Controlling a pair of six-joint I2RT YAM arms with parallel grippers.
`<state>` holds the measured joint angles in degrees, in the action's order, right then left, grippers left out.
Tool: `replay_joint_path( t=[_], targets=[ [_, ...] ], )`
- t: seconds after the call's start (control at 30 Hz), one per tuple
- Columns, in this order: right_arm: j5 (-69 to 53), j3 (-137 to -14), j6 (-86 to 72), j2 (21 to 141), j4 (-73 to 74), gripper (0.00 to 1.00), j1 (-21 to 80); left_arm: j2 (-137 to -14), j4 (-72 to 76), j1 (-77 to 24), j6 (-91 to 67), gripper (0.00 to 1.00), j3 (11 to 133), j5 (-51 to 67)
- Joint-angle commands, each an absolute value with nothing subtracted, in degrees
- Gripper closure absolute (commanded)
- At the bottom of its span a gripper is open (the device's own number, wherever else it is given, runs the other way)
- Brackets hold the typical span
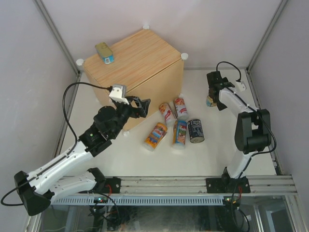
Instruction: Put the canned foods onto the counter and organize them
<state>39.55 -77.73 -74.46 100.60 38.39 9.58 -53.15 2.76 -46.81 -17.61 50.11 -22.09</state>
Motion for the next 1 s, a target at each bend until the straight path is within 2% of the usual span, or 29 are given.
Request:
replay_joint_path(
  t=[0.0,0.8,0.87,0.97],
  targets=[
    [35.18,-81.87,-76.38,103.53,40.61,0.06,6.72,-52.66,8.47,-47.29,-17.28,0.14,49.99,-16.83],
    [26.79,-90.75,-69.52,119.94,32.18,0.07,2.29,-55.27,12.09,-48.16,-15.9,0.14,49.36,-16.9],
    [26.05,-91.45,-68.75,121.24,31.72,0.1,2.24,-55.59,12.17,-48.16,-15.58,0.15,49.36,-17.12],
    [24.87,-91.49,-67.11,122.56,31.06,0.34,2.11,-55.9,12.64,-48.16,-15.36,0.14,49.26,-17.31]
  ],
)
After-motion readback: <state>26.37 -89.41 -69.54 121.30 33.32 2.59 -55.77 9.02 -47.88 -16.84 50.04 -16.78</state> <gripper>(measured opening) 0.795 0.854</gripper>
